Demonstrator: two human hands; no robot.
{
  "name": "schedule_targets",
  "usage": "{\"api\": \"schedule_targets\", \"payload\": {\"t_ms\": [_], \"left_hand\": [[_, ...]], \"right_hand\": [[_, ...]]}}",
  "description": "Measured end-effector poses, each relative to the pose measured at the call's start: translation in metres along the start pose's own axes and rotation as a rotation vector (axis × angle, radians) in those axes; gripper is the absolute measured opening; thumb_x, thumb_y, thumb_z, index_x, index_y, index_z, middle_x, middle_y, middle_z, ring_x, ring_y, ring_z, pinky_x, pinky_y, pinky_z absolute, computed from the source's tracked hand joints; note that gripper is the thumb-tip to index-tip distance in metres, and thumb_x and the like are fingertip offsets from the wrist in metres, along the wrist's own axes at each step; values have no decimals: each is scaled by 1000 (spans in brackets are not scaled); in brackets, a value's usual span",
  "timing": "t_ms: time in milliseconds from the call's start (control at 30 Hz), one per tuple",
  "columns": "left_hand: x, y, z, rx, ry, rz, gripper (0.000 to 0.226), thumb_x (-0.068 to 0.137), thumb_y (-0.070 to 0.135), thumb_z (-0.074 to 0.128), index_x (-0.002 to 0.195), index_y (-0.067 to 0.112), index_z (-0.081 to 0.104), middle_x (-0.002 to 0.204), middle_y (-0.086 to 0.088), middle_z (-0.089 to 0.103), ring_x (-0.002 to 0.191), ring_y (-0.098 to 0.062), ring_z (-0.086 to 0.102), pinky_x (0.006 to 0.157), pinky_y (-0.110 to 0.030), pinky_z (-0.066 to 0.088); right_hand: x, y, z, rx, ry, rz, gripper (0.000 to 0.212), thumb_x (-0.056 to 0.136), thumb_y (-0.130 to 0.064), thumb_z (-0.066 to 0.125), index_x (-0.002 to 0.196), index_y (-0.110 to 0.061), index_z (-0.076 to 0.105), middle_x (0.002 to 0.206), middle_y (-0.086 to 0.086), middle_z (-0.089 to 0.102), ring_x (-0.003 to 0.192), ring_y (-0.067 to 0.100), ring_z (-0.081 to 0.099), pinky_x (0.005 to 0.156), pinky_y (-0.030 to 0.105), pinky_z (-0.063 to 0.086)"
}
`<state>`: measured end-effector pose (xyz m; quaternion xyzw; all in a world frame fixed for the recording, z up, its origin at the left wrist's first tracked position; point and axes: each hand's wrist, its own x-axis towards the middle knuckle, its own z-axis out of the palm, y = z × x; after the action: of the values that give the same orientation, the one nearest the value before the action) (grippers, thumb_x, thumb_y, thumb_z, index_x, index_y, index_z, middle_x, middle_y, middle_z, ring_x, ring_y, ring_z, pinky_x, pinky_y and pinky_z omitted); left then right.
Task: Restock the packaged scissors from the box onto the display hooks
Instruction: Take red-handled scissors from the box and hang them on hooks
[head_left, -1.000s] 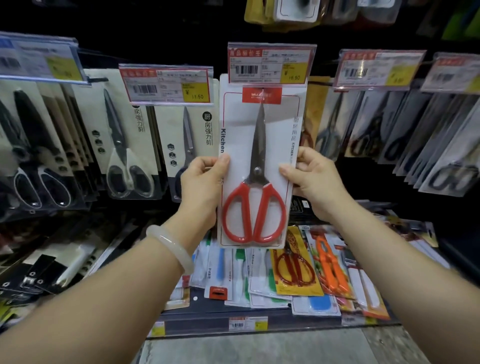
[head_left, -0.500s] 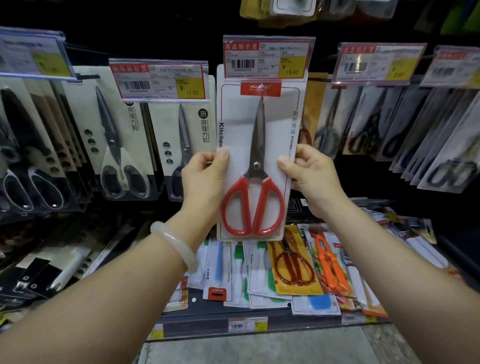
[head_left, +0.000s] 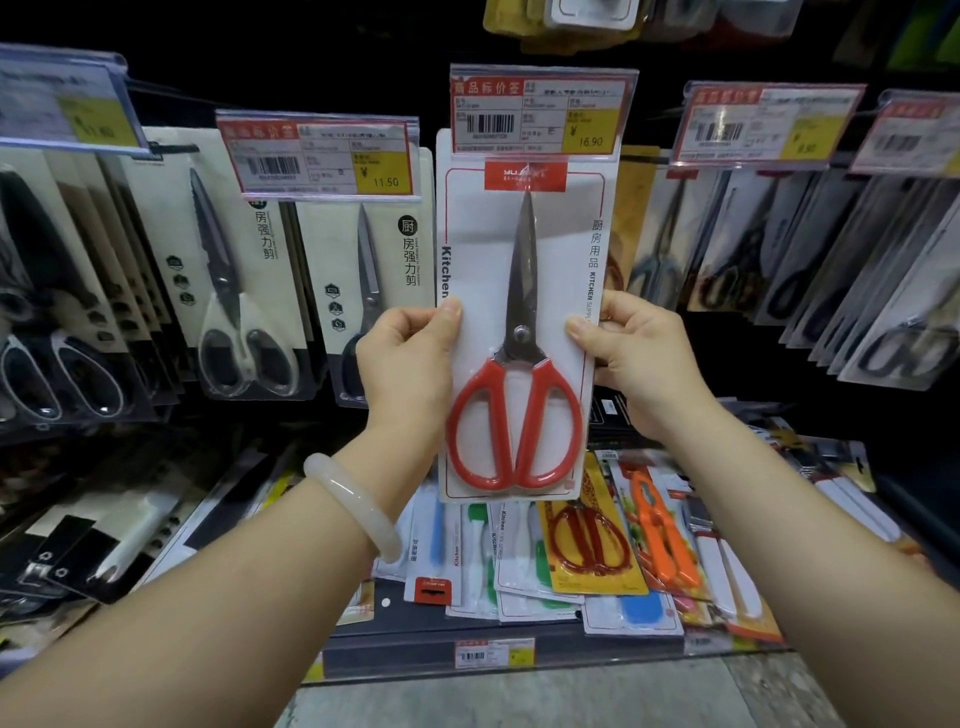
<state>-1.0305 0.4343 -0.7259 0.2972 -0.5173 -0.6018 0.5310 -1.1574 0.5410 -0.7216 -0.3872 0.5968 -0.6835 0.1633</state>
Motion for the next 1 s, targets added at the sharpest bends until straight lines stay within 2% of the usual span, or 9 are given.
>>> {"api": "schedule_targets", "payload": {"t_ms": [167, 400, 500, 533, 567, 633, 800, 867, 1000], "left_hand": [[-1, -1, -2, 41, -26, -32, 28, 83, 22, 69, 60, 19, 53, 66, 0, 59, 65, -17, 55, 68, -37, 49], [-5, 1, -4, 84, -12, 41, 31, 81, 23, 68, 57, 20, 49, 66, -2, 56, 70, -21, 52, 69, -38, 46], [2, 4, 1, 83, 4, 6, 34, 79, 22, 69, 53, 21, 47, 63, -3, 55, 69, -23, 51, 66, -37, 41], [4, 6, 3, 78, 13, -9, 34, 79, 21, 69, 52, 21, 47, 63, -3, 55, 69, -23, 51, 66, -37, 41], [7, 5, 4, 82, 14, -20, 34, 78, 20, 69, 52, 21, 47, 64, -3, 55, 70, -23, 51, 66, -36, 41], [11, 2, 5, 119, -12, -39, 31, 78, 23, 68, 55, 21, 47, 66, -4, 57, 70, -24, 53, 66, -37, 42], [27, -7, 4, 260, -72, -82, 24, 69, 42, 67, 65, 22, 54, 76, -4, 65, 76, -26, 62, 82, -48, 55], [31, -5, 5, 314, -77, -82, 22, 78, 39, 67, 68, 23, 56, 83, -6, 68, 86, -28, 66, 86, -46, 55], [35, -3, 11, 444, -83, -93, 19, 86, 33, 63, 78, 17, 58, 85, -5, 63, 91, -27, 63, 88, -39, 53]], "right_hand": [[-1, -2, -5, -27, -30, 48, 20, 91, -6, 55, 94, -23, 65, 75, -9, 73, 67, 5, 70, 56, 21, 54], [-10, -5, 3, -65, -52, 51, 18, 96, -12, 45, 100, -23, 58, 103, -1, 66, 83, 9, 66, 67, 24, 54], [-8, -10, 13, -38, 28, 40, 19, 98, -23, 42, 100, -13, 58, 114, 17, 65, 99, 30, 64, 88, 44, 53], [-7, -11, 16, -37, 61, 55, 33, 96, -31, 43, 104, -2, 57, 118, 26, 60, 106, 41, 59, 95, 53, 48], [-5, -12, 18, -43, 80, 71, 46, 94, -37, 43, 109, 6, 52, 121, 32, 54, 111, 48, 52, 96, 60, 43], [-1, -11, 21, -80, 110, 96, 52, 93, -39, 42, 112, 9, 48, 122, 35, 50, 114, 51, 47, 95, 64, 41], [13, 0, 27, -170, 147, 177, 42, 95, -40, 42, 102, -1, 58, 118, 27, 60, 110, 40, 57, 97, 54, 46], [18, 4, 28, -179, 199, 180, 33, 95, -38, 46, 95, -7, 59, 113, 23, 63, 107, 36, 60, 95, 46, 48], [27, 9, 25, -288, 292, 190, 42, 93, -42, 48, 109, -4, 58, 112, 14, 62, 106, 28, 57, 90, 36, 44]]}}
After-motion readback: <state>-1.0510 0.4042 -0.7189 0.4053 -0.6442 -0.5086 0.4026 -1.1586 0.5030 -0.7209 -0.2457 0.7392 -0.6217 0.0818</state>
